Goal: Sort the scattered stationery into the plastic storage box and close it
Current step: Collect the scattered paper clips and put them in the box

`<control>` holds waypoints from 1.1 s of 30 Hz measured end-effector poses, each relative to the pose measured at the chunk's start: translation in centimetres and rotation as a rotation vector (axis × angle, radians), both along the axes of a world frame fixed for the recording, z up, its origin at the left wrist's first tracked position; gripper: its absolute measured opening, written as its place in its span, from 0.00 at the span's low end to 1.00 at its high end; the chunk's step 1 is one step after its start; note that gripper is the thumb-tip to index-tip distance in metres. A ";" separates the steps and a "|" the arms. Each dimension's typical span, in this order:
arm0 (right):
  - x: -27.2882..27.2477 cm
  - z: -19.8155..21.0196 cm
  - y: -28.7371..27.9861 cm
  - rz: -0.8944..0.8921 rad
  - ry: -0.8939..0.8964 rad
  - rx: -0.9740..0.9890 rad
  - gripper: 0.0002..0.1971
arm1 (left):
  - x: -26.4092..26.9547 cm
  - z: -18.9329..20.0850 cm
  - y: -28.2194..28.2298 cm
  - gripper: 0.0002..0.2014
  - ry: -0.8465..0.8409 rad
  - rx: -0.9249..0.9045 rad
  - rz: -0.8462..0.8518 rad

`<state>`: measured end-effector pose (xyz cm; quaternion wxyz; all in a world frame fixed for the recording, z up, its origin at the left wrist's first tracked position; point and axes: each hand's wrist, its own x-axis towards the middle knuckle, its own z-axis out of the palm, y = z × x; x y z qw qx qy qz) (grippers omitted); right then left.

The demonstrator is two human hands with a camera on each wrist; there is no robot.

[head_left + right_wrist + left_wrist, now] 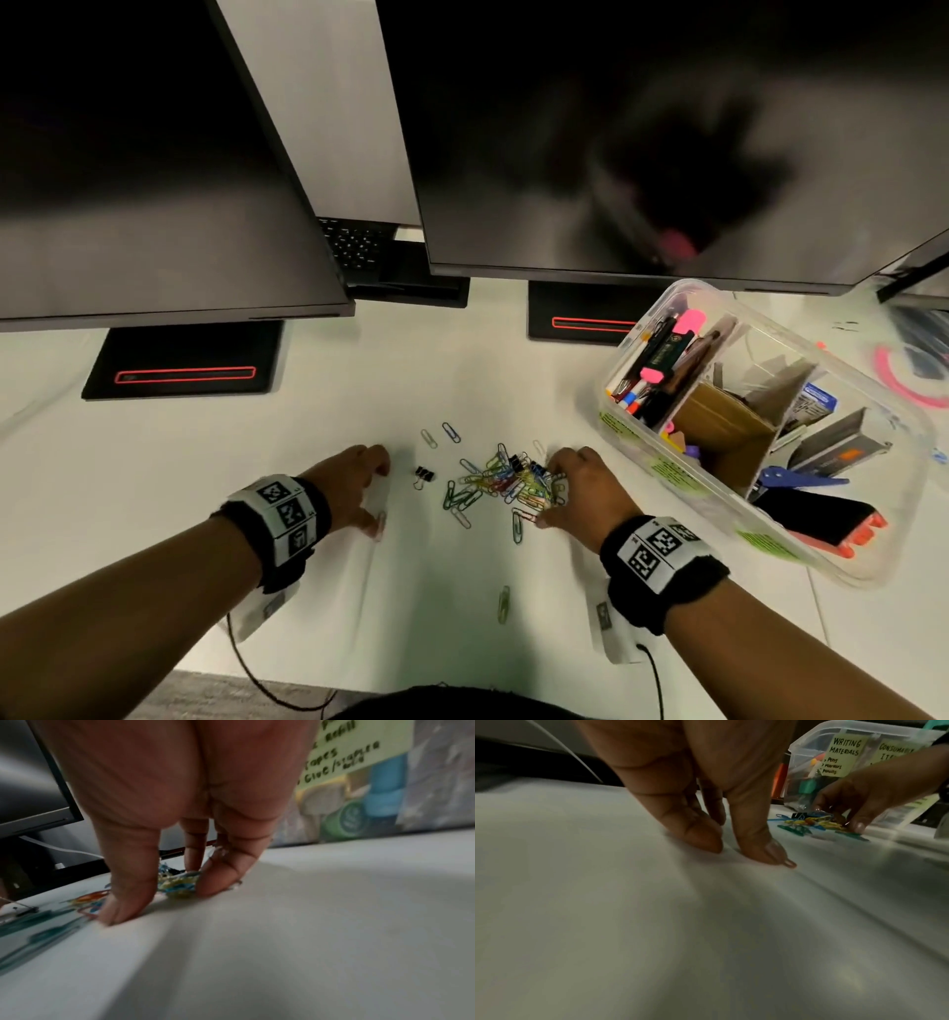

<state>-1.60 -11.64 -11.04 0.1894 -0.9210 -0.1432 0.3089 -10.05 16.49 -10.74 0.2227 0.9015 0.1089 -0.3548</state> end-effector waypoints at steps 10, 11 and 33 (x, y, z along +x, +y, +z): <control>0.5 0.4 3.9 0.022 -0.123 0.255 0.15 | 4.0 -1.4 -5.8 0.16 -0.295 -0.203 0.087; 0.9 0.5 3.8 0.016 -0.181 0.231 0.16 | 4.2 -1.1 -6.0 0.13 -0.345 -0.211 0.097; -3.8 -0.6 1.1 0.559 -0.129 -0.032 0.59 | -0.2 -1.0 -6.0 0.42 -0.214 -0.014 -0.524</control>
